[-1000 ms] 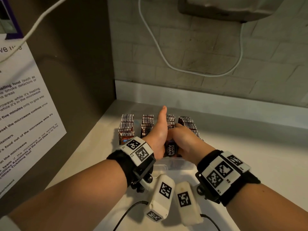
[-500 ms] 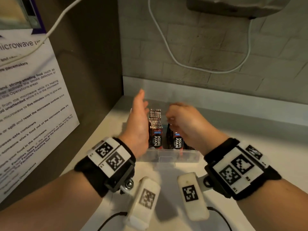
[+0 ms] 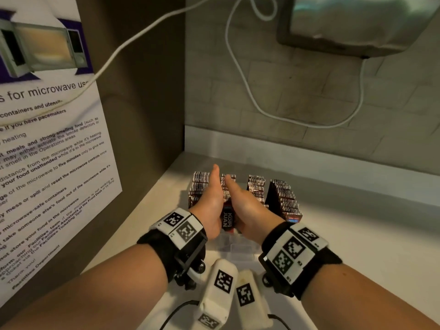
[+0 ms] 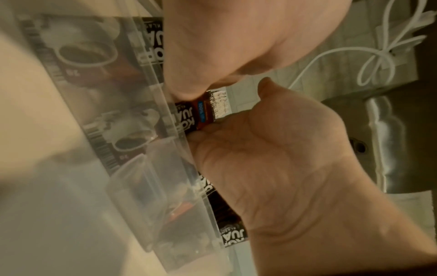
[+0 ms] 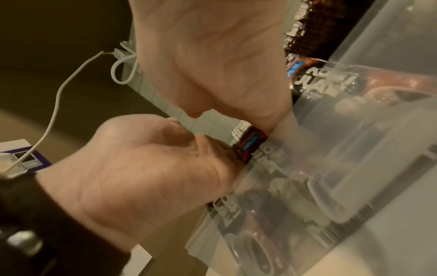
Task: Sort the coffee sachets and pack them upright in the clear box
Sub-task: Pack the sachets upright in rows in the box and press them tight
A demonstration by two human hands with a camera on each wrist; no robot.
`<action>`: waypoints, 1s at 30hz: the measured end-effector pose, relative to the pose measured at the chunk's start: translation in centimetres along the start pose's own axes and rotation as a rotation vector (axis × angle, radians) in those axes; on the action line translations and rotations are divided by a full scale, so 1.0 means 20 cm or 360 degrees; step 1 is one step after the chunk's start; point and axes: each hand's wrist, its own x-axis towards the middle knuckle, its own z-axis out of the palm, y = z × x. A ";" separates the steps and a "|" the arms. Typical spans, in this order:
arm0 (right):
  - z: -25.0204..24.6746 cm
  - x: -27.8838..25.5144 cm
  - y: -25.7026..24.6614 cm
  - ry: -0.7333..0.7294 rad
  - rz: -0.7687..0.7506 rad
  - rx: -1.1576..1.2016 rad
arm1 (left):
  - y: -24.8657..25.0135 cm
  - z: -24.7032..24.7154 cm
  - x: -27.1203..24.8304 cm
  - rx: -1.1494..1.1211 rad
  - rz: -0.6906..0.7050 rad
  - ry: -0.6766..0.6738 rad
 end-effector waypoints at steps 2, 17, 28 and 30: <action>0.00 0.01 0.00 -0.0009 -0.0002 0.0020 | 0.00 -0.02 0.03 0.0015 -0.0019 0.0007; 0.01 0.02 0.01 -0.0004 0.0008 0.0035 | -0.02 -0.02 0.09 0.0040 -0.0020 0.0061; -0.02 0.06 0.03 -0.0072 0.0038 0.0231 | -0.01 0.02 0.08 0.0062 -0.0024 0.0088; -0.02 0.06 0.03 -0.0076 0.0039 0.0239 | -0.02 0.02 0.09 0.0073 -0.0004 0.0075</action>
